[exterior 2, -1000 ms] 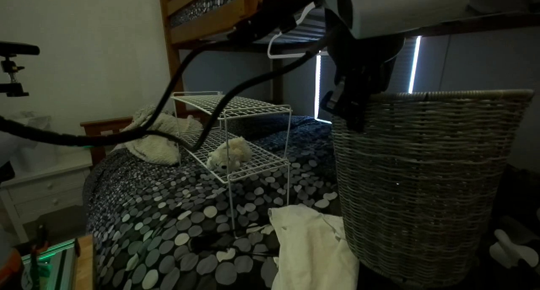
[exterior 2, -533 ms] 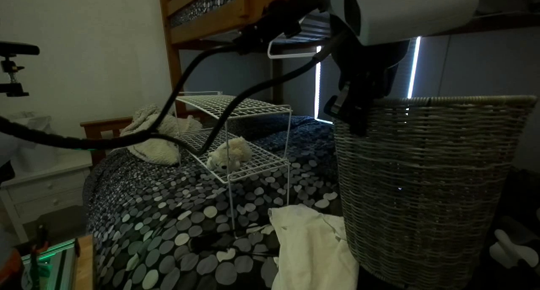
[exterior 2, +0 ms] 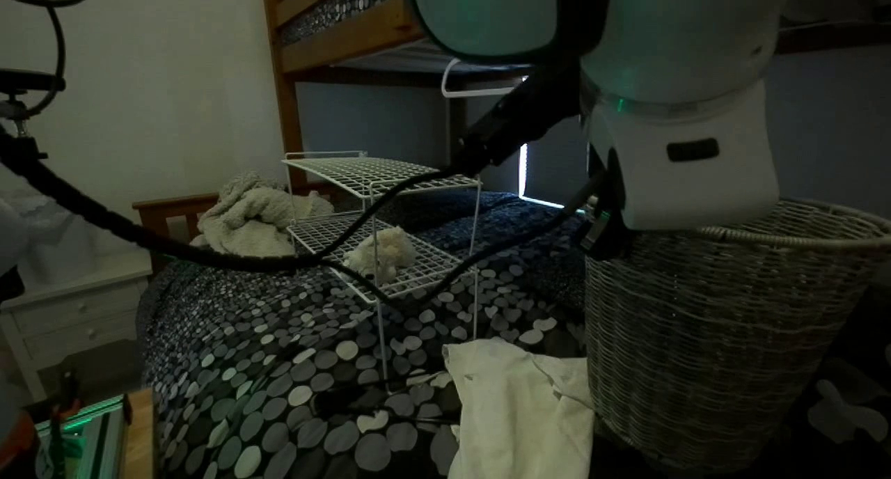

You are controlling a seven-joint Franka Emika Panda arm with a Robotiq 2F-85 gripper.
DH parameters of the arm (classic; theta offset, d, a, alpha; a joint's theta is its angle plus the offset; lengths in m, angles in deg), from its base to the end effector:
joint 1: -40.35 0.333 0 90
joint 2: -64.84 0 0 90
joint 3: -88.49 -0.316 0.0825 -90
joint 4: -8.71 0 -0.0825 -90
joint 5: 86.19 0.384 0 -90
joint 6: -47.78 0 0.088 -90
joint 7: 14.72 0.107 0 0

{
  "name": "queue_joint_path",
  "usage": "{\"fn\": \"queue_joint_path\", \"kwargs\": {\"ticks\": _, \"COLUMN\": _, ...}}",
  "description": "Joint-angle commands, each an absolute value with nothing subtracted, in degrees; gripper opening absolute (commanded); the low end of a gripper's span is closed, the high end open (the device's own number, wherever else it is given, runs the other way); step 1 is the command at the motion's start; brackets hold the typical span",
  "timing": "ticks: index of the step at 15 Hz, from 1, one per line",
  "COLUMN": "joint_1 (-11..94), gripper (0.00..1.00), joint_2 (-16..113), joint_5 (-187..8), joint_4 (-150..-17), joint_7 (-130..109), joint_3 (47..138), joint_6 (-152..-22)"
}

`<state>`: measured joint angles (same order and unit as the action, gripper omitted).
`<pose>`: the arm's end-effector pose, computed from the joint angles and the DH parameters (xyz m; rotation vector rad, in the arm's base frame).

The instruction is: Pick up the basket and place it the right way up on the bed

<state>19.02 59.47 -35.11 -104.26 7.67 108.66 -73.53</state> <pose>0.4681 -0.3607 0.4450 -1.7047 1.7108 -0.2292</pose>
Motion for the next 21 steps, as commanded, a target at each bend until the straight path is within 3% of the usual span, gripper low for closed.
{"fn": "queue_joint_path", "kwargs": {"ticks": 1, "joint_1": 18.8, "gripper": 0.02, "joint_2": 56.6, "joint_5": -28.8, "joint_4": -101.9, "joint_7": 3.4, "joint_3": 108.2, "joint_6": -77.1}}
{"fn": "queue_joint_path", "kwargs": {"ticks": 12, "joint_1": 18.8, "gripper": 0.02, "joint_2": 46.4, "joint_5": -22.7, "joint_4": -98.9, "joint_7": 0.0, "joint_3": 106.3, "joint_6": -80.5}}
{"fn": "queue_joint_path", "kwargs": {"ticks": 13, "joint_1": 18.8, "gripper": 0.34, "joint_2": 45.8, "joint_5": -23.2, "joint_4": -98.8, "joint_7": 0.0, "joint_3": 106.3, "joint_6": -80.5}}
{"fn": "queue_joint_path", "kwargs": {"ticks": 16, "joint_1": 18.6, "gripper": 0.48, "joint_2": 45.7, "joint_5": -23.6, "joint_4": -98.3, "joint_7": -0.7, "joint_3": 106.1, "joint_6": -80.6}}
{"fn": "queue_joint_path", "kwargs": {"ticks": 21, "joint_1": 19.0, "gripper": 0.87, "joint_2": 51.0, "joint_5": -30.4, "joint_4": -99.6, "joint_7": 0.6, "joint_3": 107.3, "joint_6": -76.5}}
